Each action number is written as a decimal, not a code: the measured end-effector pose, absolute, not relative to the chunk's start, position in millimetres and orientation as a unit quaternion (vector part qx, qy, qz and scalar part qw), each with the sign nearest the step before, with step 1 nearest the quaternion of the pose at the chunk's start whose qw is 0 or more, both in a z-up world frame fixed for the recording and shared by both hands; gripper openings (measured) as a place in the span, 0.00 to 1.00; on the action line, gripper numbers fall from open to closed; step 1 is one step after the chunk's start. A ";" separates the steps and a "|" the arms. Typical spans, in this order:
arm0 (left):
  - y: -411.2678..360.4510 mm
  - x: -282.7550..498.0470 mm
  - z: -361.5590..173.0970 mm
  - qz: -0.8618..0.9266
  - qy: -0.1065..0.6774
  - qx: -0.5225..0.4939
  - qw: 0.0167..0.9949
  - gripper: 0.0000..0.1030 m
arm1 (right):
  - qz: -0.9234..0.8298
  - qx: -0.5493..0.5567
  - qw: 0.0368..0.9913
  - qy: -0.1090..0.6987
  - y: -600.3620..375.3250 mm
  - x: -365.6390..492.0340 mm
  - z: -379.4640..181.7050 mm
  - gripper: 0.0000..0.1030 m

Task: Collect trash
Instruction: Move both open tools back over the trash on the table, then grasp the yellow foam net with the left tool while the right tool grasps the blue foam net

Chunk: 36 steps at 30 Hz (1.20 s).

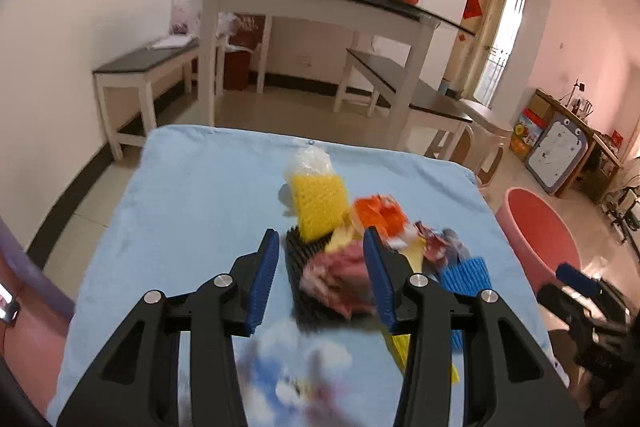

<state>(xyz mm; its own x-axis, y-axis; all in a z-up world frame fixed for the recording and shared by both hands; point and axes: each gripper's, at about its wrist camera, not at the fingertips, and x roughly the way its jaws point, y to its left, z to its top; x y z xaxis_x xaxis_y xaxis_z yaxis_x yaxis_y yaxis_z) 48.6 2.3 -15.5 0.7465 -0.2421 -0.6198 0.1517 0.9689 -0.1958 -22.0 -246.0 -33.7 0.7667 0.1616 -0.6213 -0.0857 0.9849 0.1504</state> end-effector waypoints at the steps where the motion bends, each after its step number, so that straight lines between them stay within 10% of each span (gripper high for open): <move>1: 1.1 60.5 -19.5 -0.106 0.345 -0.062 0.930 0.43 | 0.070 0.056 0.937 0.339 -247.1 -17.1 -36.0 0.60; 14: 4.1 139.8 -63.5 -0.096 0.406 -0.068 0.907 0.43 | 0.093 0.086 0.912 0.390 -255.4 15.8 -63.9 0.58; 19: 0.5 135.9 -57.8 -0.114 0.397 -0.070 0.908 0.10 | 0.103 0.099 0.901 0.409 -253.5 20.4 -73.7 0.58; 25: 1.6 116.9 -36.6 -0.112 0.367 -0.065 0.921 0.07 | 0.111 0.092 0.897 0.417 -244.7 24.2 -78.7 0.58; 36: 14.0 57.2 4.4 -0.116 0.323 -0.089 0.935 0.07 | 0.110 0.093 0.881 0.450 -237.7 20.1 -95.4 0.07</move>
<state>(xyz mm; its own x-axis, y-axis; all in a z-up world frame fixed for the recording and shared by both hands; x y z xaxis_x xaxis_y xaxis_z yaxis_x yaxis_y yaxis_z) 57.2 14.0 4.4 0.7639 -0.2745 -0.5841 0.1590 0.9572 -0.2419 20.1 -237.7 -95.4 0.5709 0.2784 -0.7724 -0.1104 0.9583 0.2637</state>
